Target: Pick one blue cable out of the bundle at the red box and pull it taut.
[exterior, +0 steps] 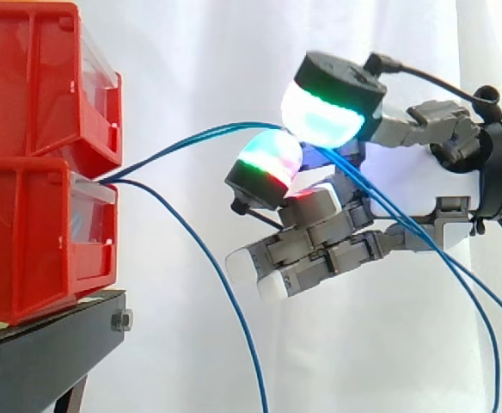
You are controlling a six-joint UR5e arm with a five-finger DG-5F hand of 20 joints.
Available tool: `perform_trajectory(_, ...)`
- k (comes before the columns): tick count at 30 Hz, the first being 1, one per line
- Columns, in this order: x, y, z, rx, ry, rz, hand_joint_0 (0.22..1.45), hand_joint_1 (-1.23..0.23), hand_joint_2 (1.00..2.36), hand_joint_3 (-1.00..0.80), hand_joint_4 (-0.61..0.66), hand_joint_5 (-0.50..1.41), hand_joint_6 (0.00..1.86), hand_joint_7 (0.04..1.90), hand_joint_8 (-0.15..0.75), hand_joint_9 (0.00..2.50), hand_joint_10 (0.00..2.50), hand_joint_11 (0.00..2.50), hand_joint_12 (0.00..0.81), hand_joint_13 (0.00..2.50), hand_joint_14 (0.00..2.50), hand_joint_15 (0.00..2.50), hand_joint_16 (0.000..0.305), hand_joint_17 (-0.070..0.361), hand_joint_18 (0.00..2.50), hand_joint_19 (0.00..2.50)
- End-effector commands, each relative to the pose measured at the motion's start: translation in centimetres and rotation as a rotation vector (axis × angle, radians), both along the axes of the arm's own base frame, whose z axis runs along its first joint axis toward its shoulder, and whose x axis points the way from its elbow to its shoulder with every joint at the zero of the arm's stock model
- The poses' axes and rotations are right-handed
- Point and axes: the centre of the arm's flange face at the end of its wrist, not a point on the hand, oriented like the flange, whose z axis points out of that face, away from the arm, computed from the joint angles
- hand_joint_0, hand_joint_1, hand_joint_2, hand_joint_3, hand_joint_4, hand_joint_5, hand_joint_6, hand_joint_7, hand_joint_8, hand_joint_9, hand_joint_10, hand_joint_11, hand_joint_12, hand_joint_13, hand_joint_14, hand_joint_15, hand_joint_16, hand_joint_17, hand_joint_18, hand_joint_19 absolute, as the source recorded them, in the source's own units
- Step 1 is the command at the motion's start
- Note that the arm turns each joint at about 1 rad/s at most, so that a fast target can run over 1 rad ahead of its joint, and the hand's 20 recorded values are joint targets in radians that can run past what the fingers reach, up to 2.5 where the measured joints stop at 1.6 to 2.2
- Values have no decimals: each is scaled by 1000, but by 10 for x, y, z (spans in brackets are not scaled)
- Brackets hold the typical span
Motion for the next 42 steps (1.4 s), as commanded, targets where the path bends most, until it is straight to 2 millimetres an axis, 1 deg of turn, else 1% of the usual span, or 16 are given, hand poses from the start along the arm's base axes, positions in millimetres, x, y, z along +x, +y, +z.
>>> perform_trajectory(1, 0, 0, 0, 0, -1, 0, 492, -725, 1000, -500, 164, -149, 902, 1046, 364, 1066, 7, 1313, 387, 601, 13, 336, 59, 134, 507, 295)
perform_trajectory(4, 0, 0, 0, 1, -1, -2, 494, -680, 1000, -500, 163, -147, 900, 1055, 358, 1072, 8, 1309, 389, 601, 13, 336, 60, 134, 501, 307)
perform_trajectory(6, 0, 0, -1, 0, 1, -2, 517, -648, 1000, -500, 154, -147, 897, 1048, 354, 1069, 9, 1305, 383, 595, 12, 340, 58, 130, 489, 316)
perform_trajectory(9, 0, 0, 0, 0, -1, -2, 597, -608, 1000, -500, 143, -142, 891, 1096, 330, 1077, 11, 1299, 363, 590, 14, 341, 54, 121, 465, 334)
perform_trajectory(10, 0, 1, 1, 0, -1, 0, 597, -608, 1000, -500, 143, -142, 891, 1096, 330, 1077, 11, 1299, 363, 590, 14, 341, 54, 121, 465, 334)
perform_trajectory(11, 0, 0, 1, 0, -1, -2, 608, -624, 1005, -438, 146, -139, 893, 1118, 330, 1083, 11, 1305, 363, 596, 13, 343, 53, 119, 474, 332)
perform_trajectory(15, 0, 0, 1, 0, -3, -2, 596, -680, 1011, -303, 147, -133, 901, 1132, 337, 1098, 11, 1316, 364, 609, 13, 350, 53, 120, 487, 340)
perform_trajectory(19, 1, 1, 0, 0, -1, 0, 600, -741, 1012, -234, 163, -129, 904, 1124, 358, 1121, 9, 1326, 382, 640, 12, 345, 57, 129, 532, 306)
perform_trajectory(21, 0, 0, 0, 0, -1, -2, 628, -814, 1015, -218, 164, -132, 905, 1147, 341, 1108, 10, 1337, 370, 633, 14, 343, 54, 121, 529, 299)
perform_trajectory(26, 0, 0, 0, 0, -1, -2, 704, -912, 1014, -287, 109, -140, 907, 1210, 329, 1098, 11, 1345, 360, 640, 13, 336, 53, 119, 536, 273)
perform_trajectory(30, 0, 1, 0, 0, 1, 0, 760, -936, 1008, -395, 50, -144, 905, 1275, 325, 1098, 11, 1333, 359, 638, 13, 330, 53, 119, 540, 245)
perform_trajectory(34, 0, 0, 0, -3, 1, -2, 799, -933, 1000, -491, 18, -149, 903, 1314, 321, 1080, 11, 1326, 359, 629, 12, 314, 53, 119, 535, 230)
perform_trajectory(37, 0, 0, 1, -3, -1, -2, 811, -938, 1000, -500, 16, -152, 901, 1376, 321, 1077, 13, 1316, 356, 623, 12, 307, 53, 119, 533, 219)
perform_trajectory(38, 0, 0, 0, -3, 1, -2, 818, -943, 1000, -500, 39, -153, 904, 1411, 318, 1070, 12, 1315, 356, 622, 12, 307, 53, 119, 532, 215)
perform_trajectory(40, 0, 0, 1, -3, -1, -2, 822, -944, 1000, -500, 36, -154, 906, 1410, 318, 1070, 13, 1309, 354, 620, 12, 307, 53, 119, 530, 214)
perform_trajectory(42, 0, 1, 0, -3, 1, 0, 822, -942, 1000, -500, 33, -156, 912, 1367, 318, 1070, 14, 1301, 354, 619, 14, 308, 53, 119, 531, 211)
